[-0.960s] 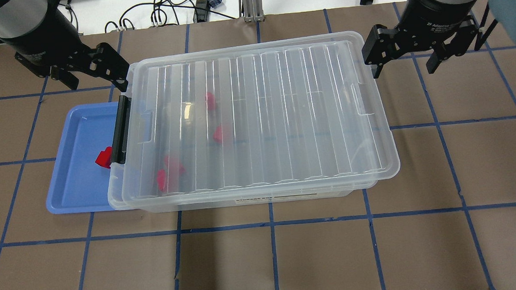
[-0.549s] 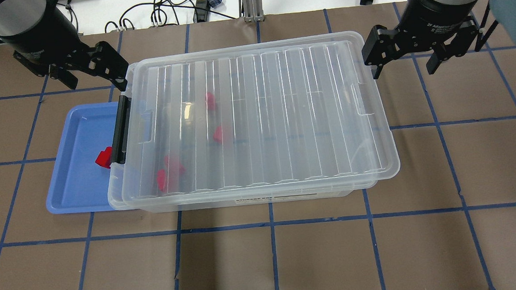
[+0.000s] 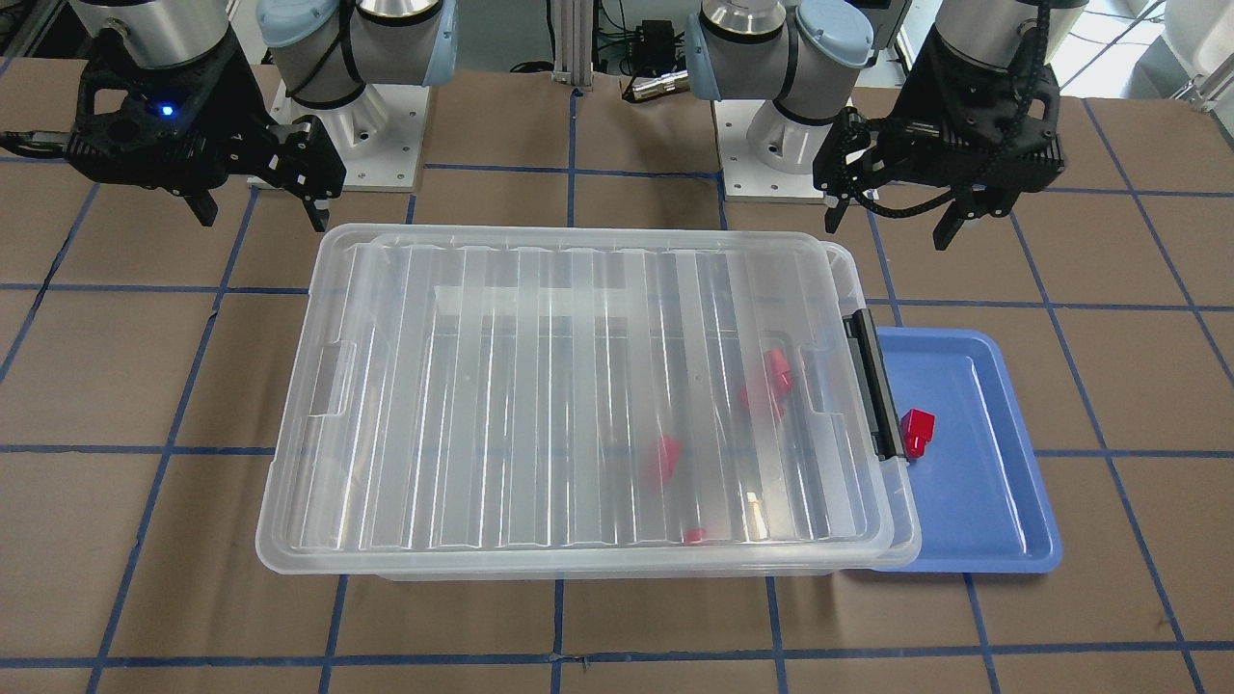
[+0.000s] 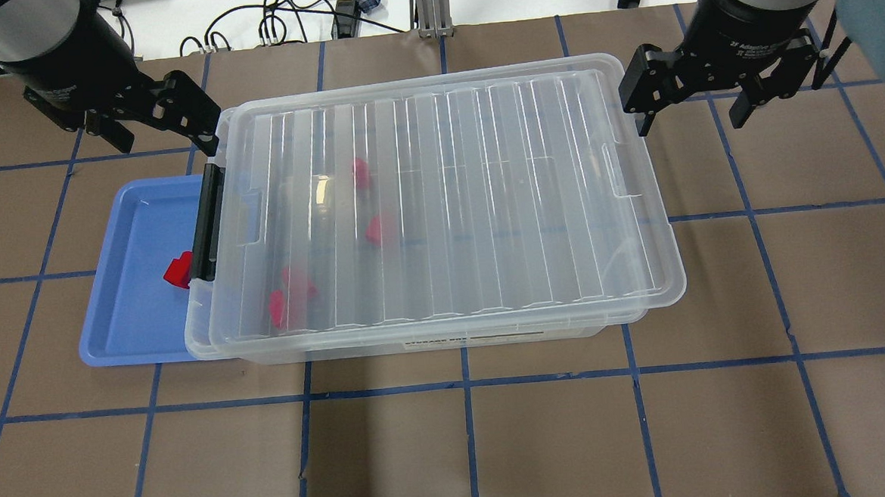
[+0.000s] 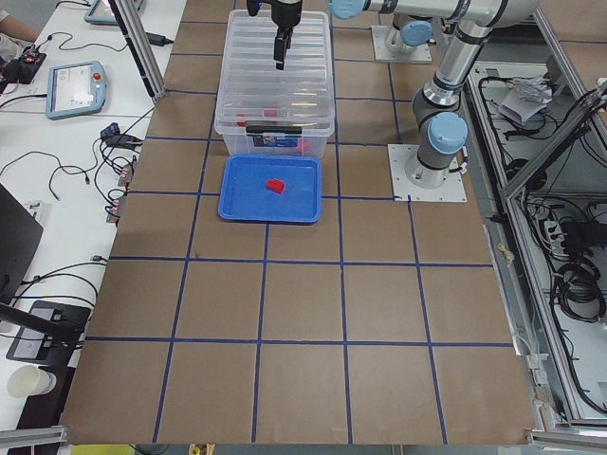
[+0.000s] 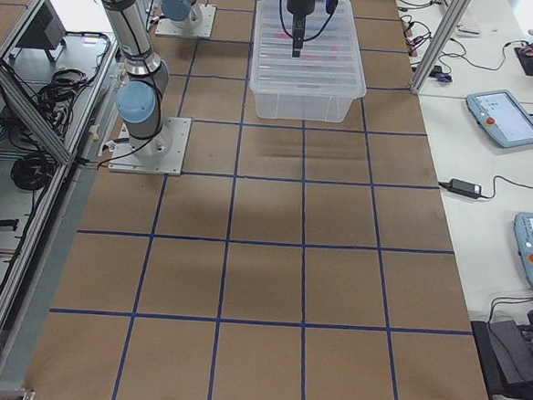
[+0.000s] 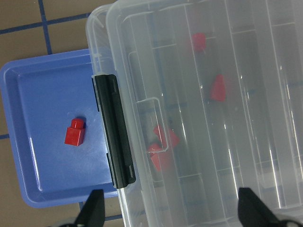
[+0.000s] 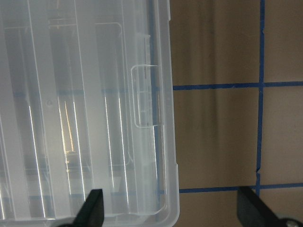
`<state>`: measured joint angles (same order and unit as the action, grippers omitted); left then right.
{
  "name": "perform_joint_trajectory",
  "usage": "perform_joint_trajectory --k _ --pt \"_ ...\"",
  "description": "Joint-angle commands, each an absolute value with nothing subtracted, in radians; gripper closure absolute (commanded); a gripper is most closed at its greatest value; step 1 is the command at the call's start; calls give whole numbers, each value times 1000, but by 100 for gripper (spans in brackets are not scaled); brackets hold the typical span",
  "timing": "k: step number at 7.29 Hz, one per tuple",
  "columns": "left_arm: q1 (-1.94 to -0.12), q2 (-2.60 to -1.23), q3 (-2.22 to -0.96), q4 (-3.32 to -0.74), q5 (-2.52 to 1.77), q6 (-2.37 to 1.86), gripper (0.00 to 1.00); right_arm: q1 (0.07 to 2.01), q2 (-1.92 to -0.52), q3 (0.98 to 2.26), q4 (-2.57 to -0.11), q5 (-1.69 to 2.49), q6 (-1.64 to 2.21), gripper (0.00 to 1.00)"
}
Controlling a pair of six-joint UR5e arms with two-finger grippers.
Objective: Place red block in blue tray from box
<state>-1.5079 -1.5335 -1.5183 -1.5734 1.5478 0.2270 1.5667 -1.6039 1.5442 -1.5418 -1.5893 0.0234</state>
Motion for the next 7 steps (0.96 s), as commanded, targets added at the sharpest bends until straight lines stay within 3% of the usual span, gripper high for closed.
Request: perform_joint_trajectory --k 1,7 --pt "-1508 -1535 -1519 -1572 1548 227 0 1568 -1605 1543 -1543 -1588 25 0" --pt "-1508 -1551 -1517 -1575 1569 224 0 1563 -1604 1548 -1548 -1589 20 0"
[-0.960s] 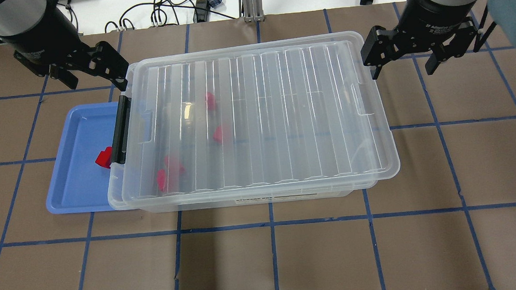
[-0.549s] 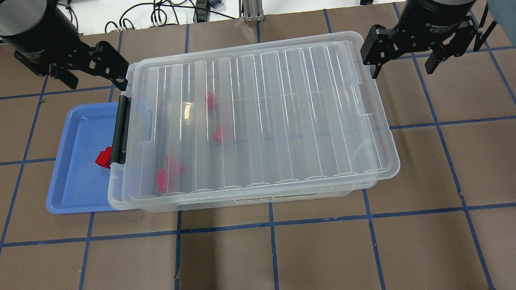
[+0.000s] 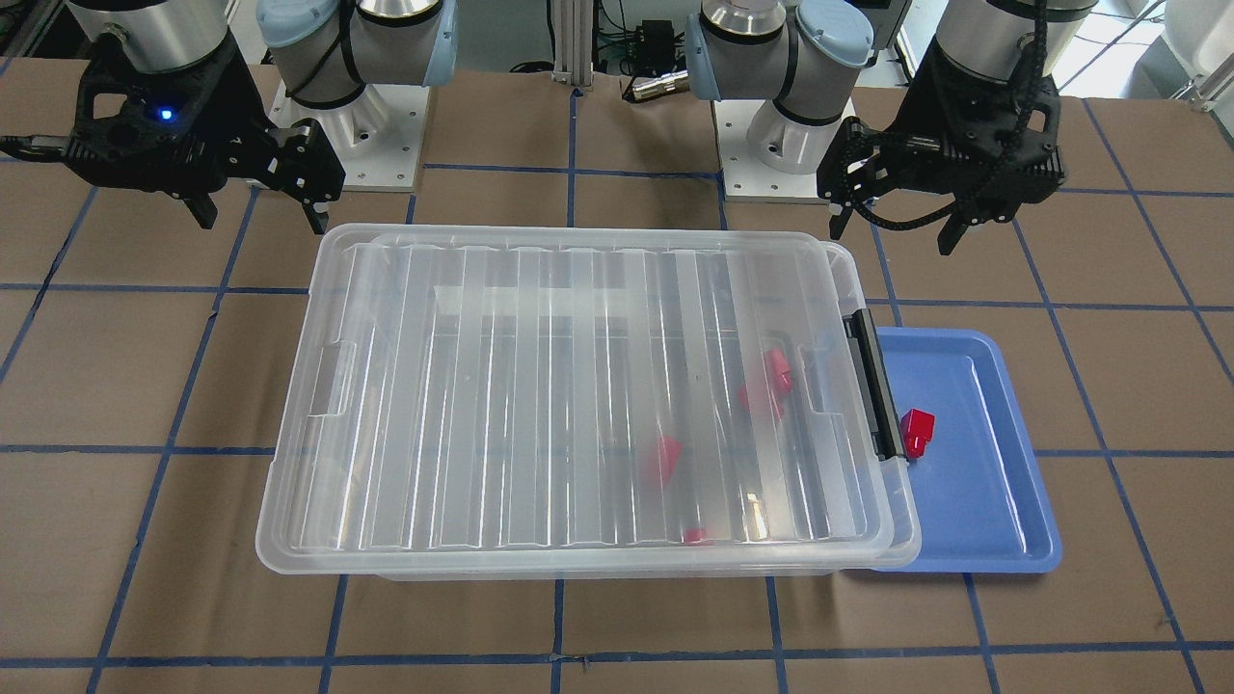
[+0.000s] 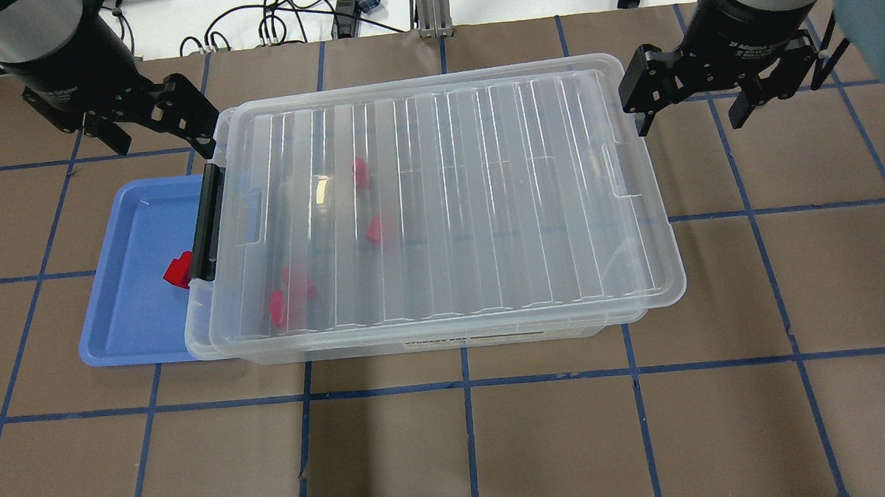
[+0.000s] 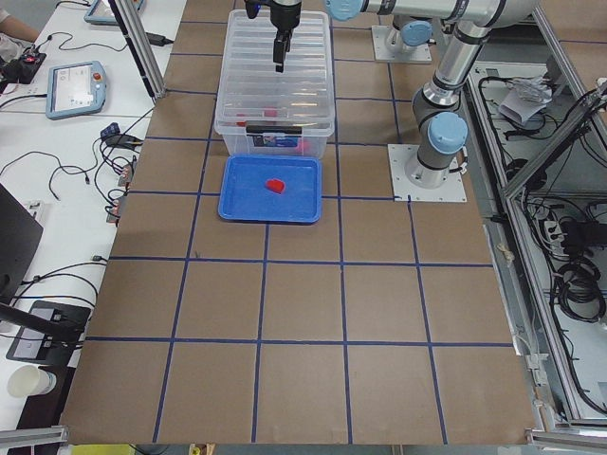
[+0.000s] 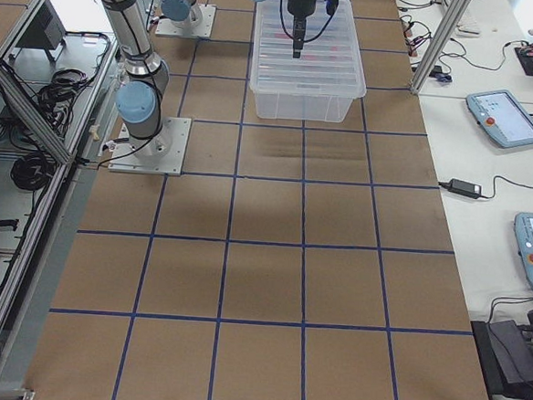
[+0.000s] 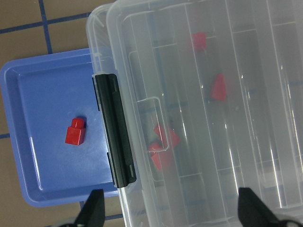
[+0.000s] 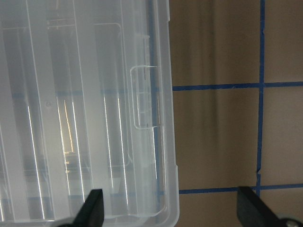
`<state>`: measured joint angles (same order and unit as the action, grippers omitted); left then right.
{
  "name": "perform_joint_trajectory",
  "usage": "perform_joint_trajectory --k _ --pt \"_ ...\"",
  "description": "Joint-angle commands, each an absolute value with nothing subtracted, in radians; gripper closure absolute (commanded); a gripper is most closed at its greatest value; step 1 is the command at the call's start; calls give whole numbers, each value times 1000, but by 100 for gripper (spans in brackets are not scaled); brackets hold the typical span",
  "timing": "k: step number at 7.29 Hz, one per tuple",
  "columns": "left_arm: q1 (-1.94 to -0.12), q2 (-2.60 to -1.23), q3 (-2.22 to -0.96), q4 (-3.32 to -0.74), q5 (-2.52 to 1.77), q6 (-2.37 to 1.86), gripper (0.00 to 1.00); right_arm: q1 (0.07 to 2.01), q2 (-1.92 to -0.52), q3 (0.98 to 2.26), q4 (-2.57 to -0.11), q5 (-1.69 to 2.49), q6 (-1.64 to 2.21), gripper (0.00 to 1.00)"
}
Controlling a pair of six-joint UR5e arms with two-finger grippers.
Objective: Place red block in blue tray from box
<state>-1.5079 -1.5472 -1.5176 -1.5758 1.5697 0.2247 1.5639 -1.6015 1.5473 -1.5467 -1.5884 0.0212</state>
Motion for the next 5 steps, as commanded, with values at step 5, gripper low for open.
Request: perform_joint_trajectory --k 5 --pt "-1512 -1548 -1516 -1577 1569 195 0 1565 -1605 1546 -1548 -1591 21 0"
